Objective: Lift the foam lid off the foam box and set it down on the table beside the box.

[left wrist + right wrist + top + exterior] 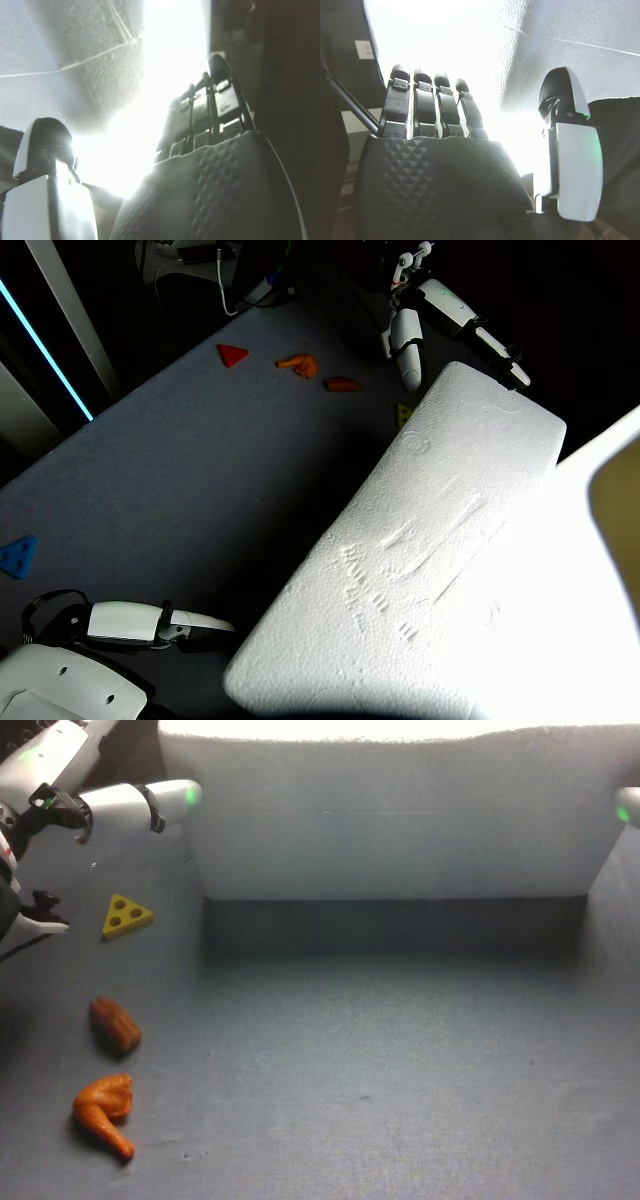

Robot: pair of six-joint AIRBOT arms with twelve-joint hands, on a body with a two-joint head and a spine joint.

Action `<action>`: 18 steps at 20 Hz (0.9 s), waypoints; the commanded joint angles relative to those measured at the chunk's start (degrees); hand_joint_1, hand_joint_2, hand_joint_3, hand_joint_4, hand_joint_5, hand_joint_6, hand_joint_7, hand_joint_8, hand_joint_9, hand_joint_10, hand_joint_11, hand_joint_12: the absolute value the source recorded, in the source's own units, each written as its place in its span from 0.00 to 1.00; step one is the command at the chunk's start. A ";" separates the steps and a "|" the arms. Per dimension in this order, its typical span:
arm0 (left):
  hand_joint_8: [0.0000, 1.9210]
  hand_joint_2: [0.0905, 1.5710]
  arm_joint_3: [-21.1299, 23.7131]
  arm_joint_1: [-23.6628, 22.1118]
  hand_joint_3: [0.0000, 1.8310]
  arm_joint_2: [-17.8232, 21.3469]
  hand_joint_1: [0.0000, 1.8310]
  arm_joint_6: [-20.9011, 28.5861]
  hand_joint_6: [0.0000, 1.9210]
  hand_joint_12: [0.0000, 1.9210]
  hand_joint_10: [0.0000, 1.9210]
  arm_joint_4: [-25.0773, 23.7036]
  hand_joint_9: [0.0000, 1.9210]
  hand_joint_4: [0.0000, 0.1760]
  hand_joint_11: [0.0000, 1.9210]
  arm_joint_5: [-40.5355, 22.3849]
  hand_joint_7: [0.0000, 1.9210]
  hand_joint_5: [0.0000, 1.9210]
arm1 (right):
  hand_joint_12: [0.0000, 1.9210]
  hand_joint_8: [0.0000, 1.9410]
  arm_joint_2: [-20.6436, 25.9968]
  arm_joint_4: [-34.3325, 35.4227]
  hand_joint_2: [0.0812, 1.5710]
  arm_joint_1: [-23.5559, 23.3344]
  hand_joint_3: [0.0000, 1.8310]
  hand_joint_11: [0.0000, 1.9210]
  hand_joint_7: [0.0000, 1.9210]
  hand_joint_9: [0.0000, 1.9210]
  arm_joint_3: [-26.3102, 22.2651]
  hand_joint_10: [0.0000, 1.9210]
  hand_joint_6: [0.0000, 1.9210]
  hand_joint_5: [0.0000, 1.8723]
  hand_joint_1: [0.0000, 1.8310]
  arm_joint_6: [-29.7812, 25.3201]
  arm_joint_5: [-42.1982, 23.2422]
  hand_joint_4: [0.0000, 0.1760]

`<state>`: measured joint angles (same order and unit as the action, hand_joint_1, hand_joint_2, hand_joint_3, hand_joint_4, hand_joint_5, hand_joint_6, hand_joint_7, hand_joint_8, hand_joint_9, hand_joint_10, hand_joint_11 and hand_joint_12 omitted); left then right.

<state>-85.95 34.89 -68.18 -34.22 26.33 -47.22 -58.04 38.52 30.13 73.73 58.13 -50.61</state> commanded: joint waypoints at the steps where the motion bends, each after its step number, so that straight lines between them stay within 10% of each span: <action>1: 0.00 0.66 -0.58 -0.84 0.00 0.15 0.28 0.48 0.00 0.09 0.00 -0.09 0.00 0.00 0.00 -6.22 0.00 0.00 | 0.00 0.00 0.73 -1.03 0.70 -0.75 0.00 0.00 0.00 0.00 0.79 0.00 0.00 0.00 0.28 -0.67 -6.92 0.00; 11: 0.00 0.66 -3.45 -2.49 0.00 -2.50 0.27 2.93 0.00 0.40 0.00 -1.90 0.00 0.00 0.00 -3.90 0.00 0.02 | 0.00 0.00 -0.69 -1.60 0.70 -1.34 0.00 0.00 0.00 0.00 2.29 0.00 0.00 0.00 0.29 -2.59 -6.39 0.00; 14: 0.00 0.66 -4.16 -2.59 0.00 -3.28 0.28 3.95 0.00 0.33 0.00 -2.34 0.00 0.00 0.00 -3.66 0.00 0.03 | 0.01 0.00 -0.93 -2.32 0.72 -1.36 0.01 0.03 0.00 0.01 2.70 0.00 0.00 0.00 0.29 -3.61 -6.30 0.00; 16: 0.00 0.66 -4.32 -2.48 0.00 -3.55 0.30 4.42 0.00 0.22 0.00 -2.55 0.00 0.00 0.00 -3.69 0.00 0.04 | 0.44 0.01 -1.34 -2.93 0.75 -1.35 0.00 0.00 0.08 0.08 3.19 0.05 0.02 0.08 0.33 -4.98 -6.27 0.00; 18: 0.00 0.67 -4.31 -2.30 0.00 -3.56 0.30 4.80 0.00 0.21 0.00 -2.62 0.00 0.00 0.00 -4.05 0.01 0.05 | 0.36 0.00 -1.39 -3.23 0.76 -1.35 0.00 0.00 0.07 0.05 3.19 0.04 0.02 0.08 0.32 -5.32 -6.28 0.00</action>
<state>-89.86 32.91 -72.03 -29.85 24.16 -44.25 -60.10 36.49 29.52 76.47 53.34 -49.91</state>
